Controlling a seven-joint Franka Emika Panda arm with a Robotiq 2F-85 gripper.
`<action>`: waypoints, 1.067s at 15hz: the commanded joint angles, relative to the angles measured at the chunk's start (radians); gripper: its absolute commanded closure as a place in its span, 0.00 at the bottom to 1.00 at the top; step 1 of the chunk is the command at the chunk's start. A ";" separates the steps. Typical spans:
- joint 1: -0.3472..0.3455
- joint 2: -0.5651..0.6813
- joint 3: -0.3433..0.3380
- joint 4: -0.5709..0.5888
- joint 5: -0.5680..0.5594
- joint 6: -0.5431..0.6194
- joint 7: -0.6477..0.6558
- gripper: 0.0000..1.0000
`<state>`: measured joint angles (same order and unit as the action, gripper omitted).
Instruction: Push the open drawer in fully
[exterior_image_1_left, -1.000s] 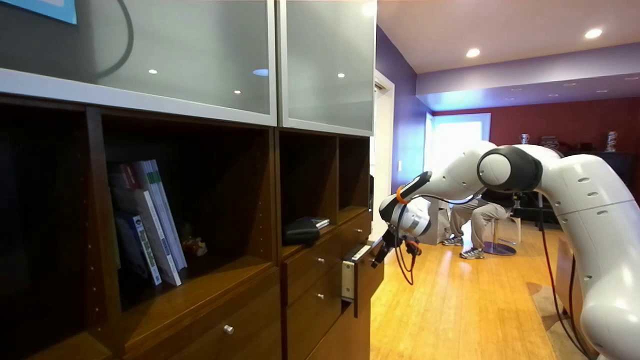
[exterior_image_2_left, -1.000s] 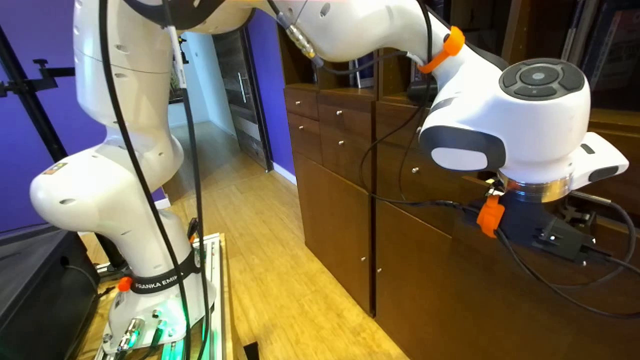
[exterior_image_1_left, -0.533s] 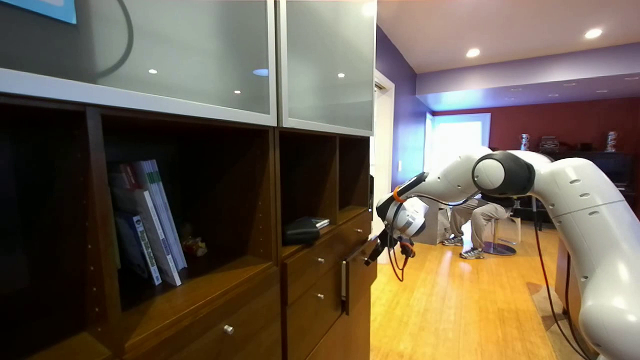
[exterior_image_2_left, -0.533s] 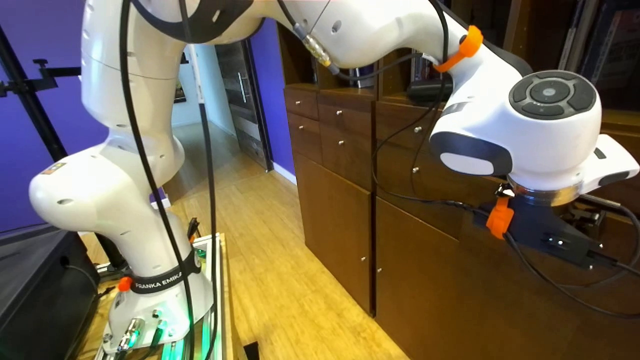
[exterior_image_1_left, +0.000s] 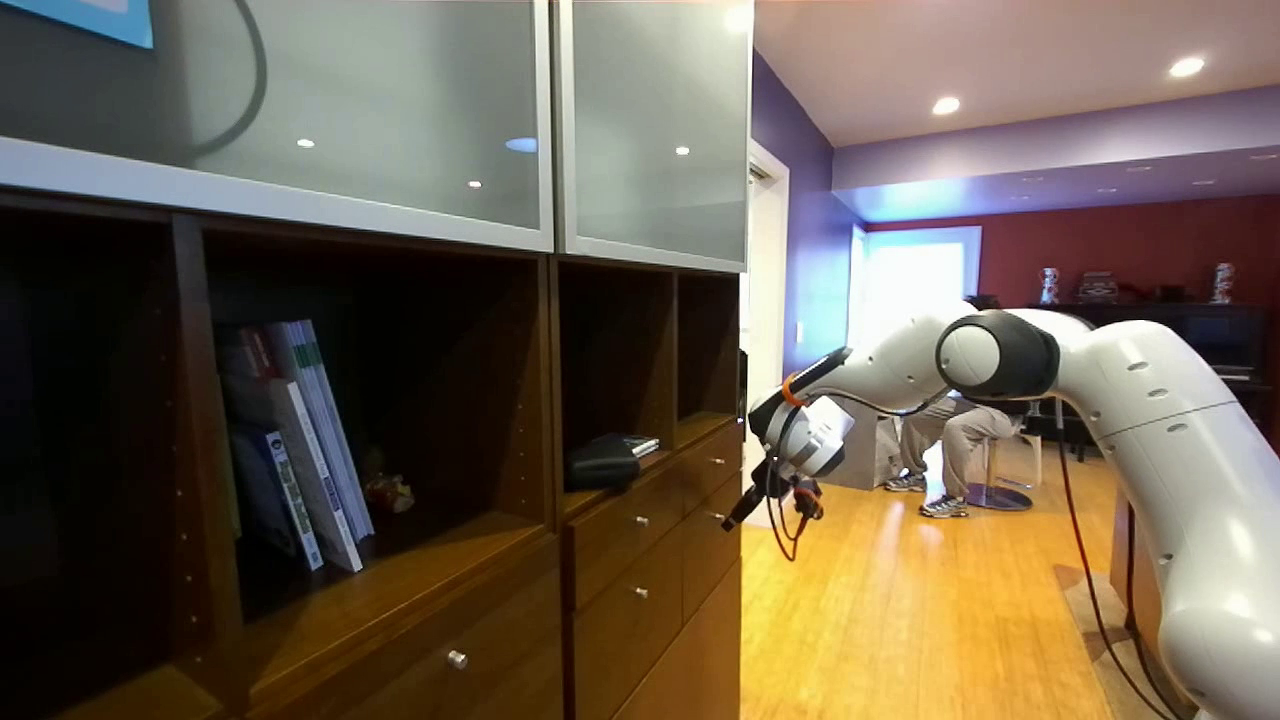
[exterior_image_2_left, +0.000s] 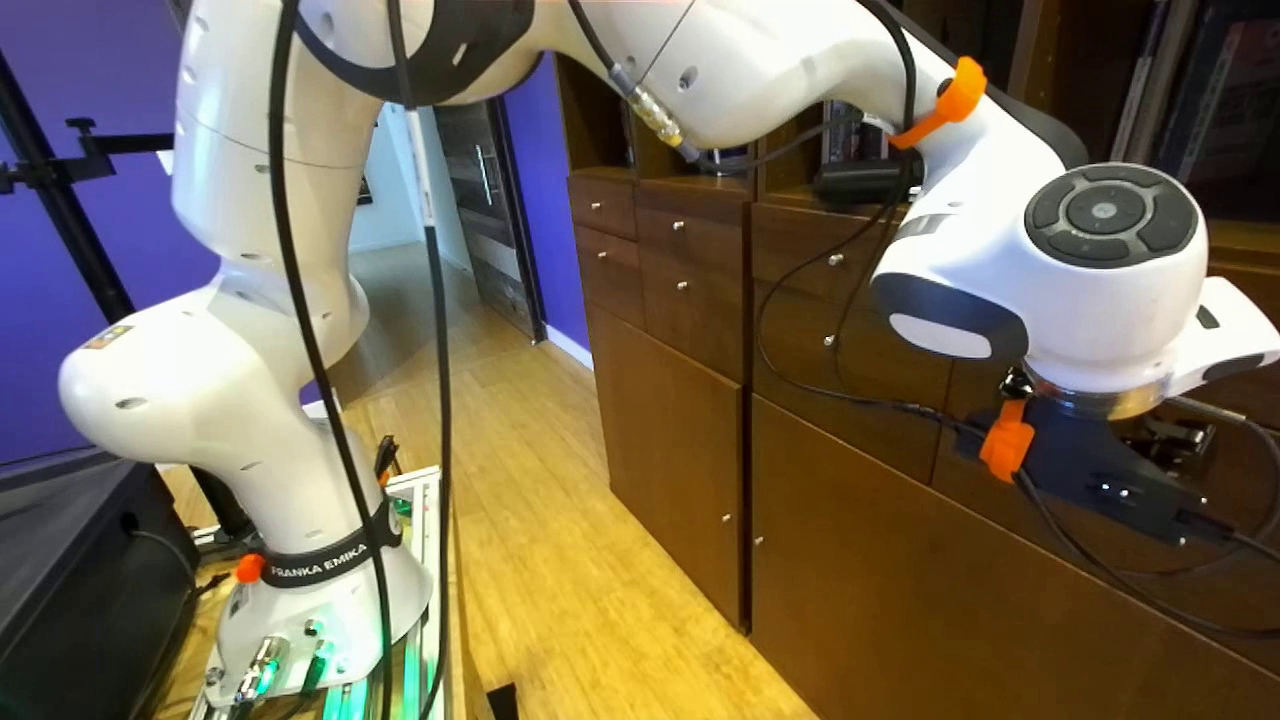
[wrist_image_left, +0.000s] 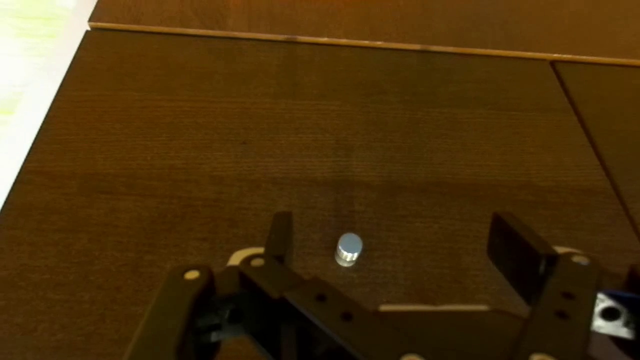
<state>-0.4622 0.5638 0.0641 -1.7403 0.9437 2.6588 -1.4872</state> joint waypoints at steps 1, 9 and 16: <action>0.058 -0.030 -0.074 -0.042 -0.056 0.002 0.094 0.00; 0.202 -0.293 -0.263 -0.296 -0.576 -0.093 0.658 0.00; 0.233 -0.582 -0.242 -0.367 -0.805 -0.485 0.999 0.00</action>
<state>-0.2528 0.1225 -0.1877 -2.0409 0.1874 2.3054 -0.5981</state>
